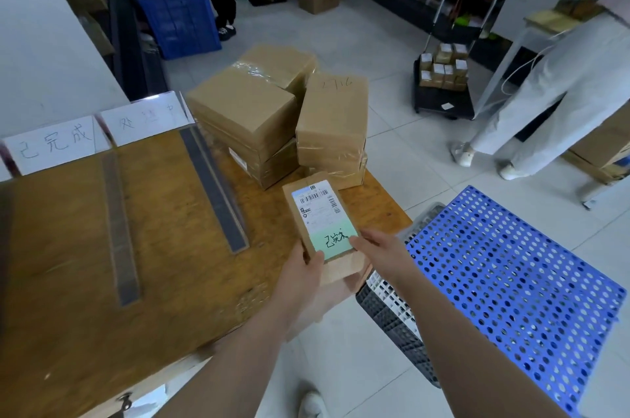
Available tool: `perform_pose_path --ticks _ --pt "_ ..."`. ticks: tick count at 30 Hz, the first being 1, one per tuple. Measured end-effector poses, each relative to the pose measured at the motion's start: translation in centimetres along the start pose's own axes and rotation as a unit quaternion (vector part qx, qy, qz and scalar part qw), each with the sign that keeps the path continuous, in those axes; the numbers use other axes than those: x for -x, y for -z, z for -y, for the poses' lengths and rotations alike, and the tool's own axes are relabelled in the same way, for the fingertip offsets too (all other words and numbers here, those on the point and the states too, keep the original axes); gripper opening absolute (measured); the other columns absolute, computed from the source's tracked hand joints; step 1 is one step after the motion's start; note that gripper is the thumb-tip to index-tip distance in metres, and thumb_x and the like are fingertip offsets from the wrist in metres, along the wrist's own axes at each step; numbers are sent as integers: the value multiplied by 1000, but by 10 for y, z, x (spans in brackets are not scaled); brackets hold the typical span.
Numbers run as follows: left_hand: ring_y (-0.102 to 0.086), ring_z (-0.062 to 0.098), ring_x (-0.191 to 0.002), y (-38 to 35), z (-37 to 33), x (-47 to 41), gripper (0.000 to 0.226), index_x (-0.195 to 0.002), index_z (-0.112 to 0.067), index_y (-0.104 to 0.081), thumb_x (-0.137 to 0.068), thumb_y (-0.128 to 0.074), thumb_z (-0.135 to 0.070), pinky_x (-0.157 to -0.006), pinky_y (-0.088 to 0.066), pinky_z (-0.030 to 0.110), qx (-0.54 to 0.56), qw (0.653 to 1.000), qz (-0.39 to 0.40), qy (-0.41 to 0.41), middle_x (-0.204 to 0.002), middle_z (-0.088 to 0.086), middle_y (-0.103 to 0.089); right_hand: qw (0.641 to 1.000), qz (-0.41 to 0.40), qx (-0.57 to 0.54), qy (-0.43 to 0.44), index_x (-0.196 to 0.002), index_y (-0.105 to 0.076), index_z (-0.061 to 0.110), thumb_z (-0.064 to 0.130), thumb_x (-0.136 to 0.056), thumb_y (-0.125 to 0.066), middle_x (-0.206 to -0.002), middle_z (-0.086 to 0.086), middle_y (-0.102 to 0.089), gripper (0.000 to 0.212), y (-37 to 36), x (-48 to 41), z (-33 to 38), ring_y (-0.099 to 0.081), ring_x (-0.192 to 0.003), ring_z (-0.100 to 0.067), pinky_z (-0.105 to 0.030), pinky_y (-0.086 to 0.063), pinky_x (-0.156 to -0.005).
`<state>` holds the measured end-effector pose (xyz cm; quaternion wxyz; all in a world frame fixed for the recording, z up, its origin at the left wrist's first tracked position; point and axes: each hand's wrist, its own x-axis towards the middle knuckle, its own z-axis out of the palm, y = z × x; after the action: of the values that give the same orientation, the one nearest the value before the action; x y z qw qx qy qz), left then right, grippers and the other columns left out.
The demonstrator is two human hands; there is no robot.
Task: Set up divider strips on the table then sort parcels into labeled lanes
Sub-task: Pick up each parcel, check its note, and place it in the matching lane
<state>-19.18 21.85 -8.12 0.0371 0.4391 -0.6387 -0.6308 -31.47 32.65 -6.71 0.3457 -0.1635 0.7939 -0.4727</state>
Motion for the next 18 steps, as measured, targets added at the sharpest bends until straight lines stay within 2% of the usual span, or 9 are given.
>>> perform_pose_path --ticks 1,3,5,6,10,13,15,18 --pt "-62 16 -114 4 -1 2 39 -139 -29 -46 -100 -48 -23 -93 -54 36 10 1000 -12 -1 -129 -9 -64 1000 -5 1 8 -124 -65 18 30 -90 -63 -111 7 -71 36 -1 2 2 -65 -103 -12 -36 -50 -95" --pt "-63 4 -104 12 -7 9 34 -133 -35 -48 -100 -49 -27 -75 -55 20 31 999 -26 -14 -120 -17 -66 999 -23 -9 29 -123 -65 15 32 -86 -69 -111 5 -71 41 -3 8 10 -65 -103 -13 -40 -50 -96" --pt "-58 -6 -92 24 -17 19 31 -129 -43 -46 -100 -51 -32 -55 -48 8 53 997 -40 -37 -108 -25 -63 997 -40 -6 62 -122 -65 14 36 -84 -71 -109 5 -70 44 -7 12 22 -65 -99 -11 -36 -53 -91" --pt "-56 -7 -91 32 -24 24 33 -130 -45 -45 -100 -52 -34 -50 -45 4 61 996 -49 -53 -107 -27 -61 996 -46 1 79 -120 -65 15 39 -84 -70 -108 7 -70 44 -10 14 30 -65 -98 -9 -32 -54 -87" --pt "-59 -7 -95 64 -47 41 33 -130 -50 -47 -100 -49 -36 -53 -43 0 106 983 -94 -114 -112 -26 -64 987 -62 -7 148 -117 -65 19 49 -80 -71 -107 13 -69 48 -31 20 68 -63 -96 -1 -22 -52 -82" --pt "-63 1 -97 96 -55 54 31 -122 -58 -47 -101 -47 -35 -60 -49 7 119 973 -127 -154 -112 -25 -67 980 -56 -11 192 -109 -62 27 49 -79 -72 -103 16 -68 39 -58 27 98 -62 -93 5 -13 -49 -71" --pt "-63 1 -100 121 -54 63 32 -127 -54 -49 -101 -46 -36 -62 -50 9 129 965 -149 -172 -116 -22 -66 976 -42 -17 213 -108 -58 31 48 -80 -72 -101 21 -66 36 -81 33 116 -61 -92 7 -9 -49 -68" --pt "-59 1 -106 165 -45 78 40 -141 -47 -42 -101 -45 -40 -66 -46 7 126 958 -185 -182 -128 -16 -60 970 -20 -31 240 -107 -61 30 42 -81 -73 -98 21 -67 30 -123 43 139 -62 -89 10 -7 -48 -70"
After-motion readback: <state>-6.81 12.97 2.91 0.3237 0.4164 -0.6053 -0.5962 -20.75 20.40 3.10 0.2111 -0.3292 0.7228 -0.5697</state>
